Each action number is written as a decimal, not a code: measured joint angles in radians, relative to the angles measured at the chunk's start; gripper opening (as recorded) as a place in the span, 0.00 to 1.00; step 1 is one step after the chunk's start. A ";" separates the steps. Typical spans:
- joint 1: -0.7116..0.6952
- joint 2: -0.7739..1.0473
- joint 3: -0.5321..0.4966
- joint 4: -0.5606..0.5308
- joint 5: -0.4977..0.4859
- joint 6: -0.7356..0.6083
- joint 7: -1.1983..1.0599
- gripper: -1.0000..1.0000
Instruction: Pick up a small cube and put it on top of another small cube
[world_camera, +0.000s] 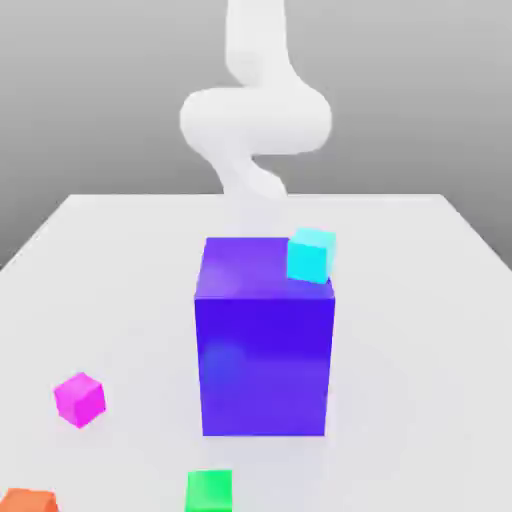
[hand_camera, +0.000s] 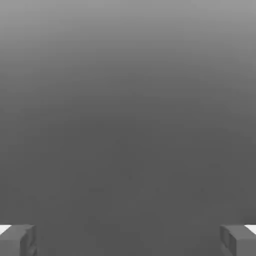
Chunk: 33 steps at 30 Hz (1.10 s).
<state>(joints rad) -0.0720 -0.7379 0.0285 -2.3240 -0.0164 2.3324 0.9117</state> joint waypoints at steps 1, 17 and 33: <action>-0.031 0.027 0.012 -0.010 -0.007 0.014 0.048 0.50; -0.427 0.428 0.124 -0.163 -0.138 0.218 0.779 0.50; -0.641 0.808 0.061 -0.318 -0.104 0.431 1.389 0.50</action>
<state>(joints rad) -0.7132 0.0696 0.0895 -2.6422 -0.1203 2.7638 2.3010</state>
